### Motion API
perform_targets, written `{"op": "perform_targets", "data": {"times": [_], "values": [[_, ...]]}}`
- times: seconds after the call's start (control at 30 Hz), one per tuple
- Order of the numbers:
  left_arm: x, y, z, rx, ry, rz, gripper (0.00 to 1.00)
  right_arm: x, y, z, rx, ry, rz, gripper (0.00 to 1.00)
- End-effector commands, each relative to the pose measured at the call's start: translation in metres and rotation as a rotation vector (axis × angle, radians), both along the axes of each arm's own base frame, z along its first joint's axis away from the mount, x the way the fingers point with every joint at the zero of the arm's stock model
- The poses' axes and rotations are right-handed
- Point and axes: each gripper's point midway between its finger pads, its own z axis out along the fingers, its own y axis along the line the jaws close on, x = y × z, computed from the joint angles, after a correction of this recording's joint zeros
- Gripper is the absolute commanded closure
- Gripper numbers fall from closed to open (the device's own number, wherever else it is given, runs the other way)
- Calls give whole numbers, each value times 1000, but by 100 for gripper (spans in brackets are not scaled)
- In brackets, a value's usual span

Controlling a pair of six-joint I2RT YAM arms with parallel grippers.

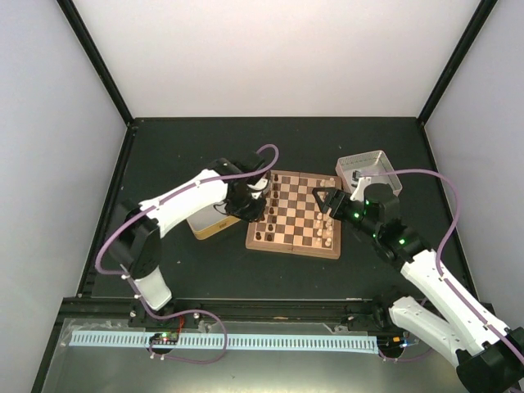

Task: Set up the chess pieces on the board
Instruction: Place the chess piece on the chessboard.

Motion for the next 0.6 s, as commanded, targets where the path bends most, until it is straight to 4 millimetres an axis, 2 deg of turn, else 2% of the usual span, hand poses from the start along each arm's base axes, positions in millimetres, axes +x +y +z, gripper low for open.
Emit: {"op": "perform_targets", "data": {"times": [0.0, 0.27, 0.57], "values": [[-1, 7, -1, 113, 54, -19, 98, 2, -8, -9, -56, -9, -26, 26], [9, -2, -21, 156, 91, -16, 99, 4, -9, -11, -73, -16, -29, 25], [8, -16, -40, 170, 140, -64, 98, 4, -8, -11, -64, -27, -23, 25]]}}
